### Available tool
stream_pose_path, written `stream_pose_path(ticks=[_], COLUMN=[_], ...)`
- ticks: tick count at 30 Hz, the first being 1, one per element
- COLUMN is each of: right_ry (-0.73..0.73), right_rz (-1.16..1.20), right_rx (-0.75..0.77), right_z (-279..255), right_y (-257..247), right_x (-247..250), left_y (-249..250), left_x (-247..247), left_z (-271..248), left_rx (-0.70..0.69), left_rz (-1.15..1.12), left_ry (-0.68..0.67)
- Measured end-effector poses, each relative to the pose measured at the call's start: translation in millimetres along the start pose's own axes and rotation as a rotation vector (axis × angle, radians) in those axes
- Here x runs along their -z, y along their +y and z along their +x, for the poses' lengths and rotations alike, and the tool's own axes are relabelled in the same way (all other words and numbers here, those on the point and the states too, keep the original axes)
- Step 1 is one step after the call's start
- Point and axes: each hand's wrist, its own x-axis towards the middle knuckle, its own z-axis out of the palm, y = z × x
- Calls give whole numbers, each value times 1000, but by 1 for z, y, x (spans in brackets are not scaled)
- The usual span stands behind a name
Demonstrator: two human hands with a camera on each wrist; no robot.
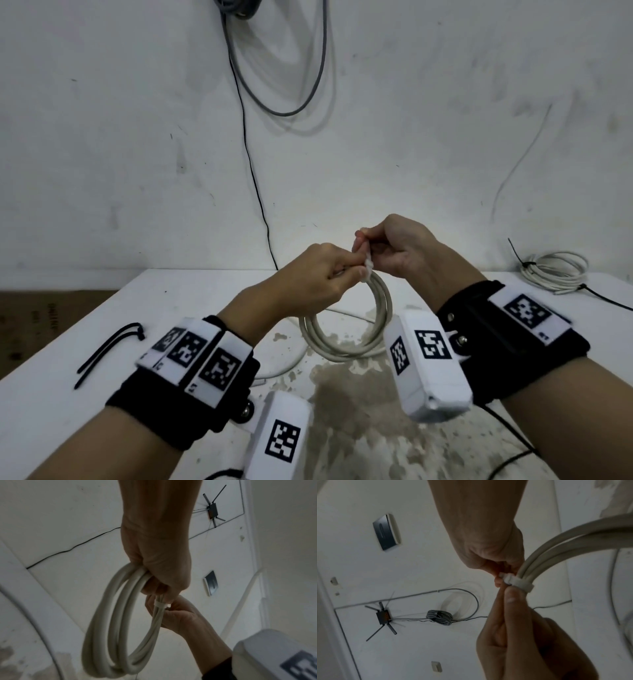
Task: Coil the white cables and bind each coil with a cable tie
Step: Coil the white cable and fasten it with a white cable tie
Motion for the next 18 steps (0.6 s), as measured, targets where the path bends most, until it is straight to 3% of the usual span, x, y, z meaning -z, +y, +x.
stream_pose_path(ticks=[2,4,7,10,14,18], right_ry=[-27,-43,-114,-46,-26,54], right_rz=[-112,-402,-646,-593,-485,-315], right_rx=[91,170,199,309,306,368], right_z=[1,-3,-15,-19,-22,-17], right_y=[3,9,24,38,44,37], right_x=[3,6,6,4,2,4], left_y=[-3,-6,-10,-12,-13,-17], left_x=[-2,-3,-1,-1,-4,-9], left_z=[0,0,5,6,5,2], left_rx=[26,80,137,172,218,366], left_rz=[-80,-205,-376,-461,-568,-714], left_ry=[56,162,284,334,405,450])
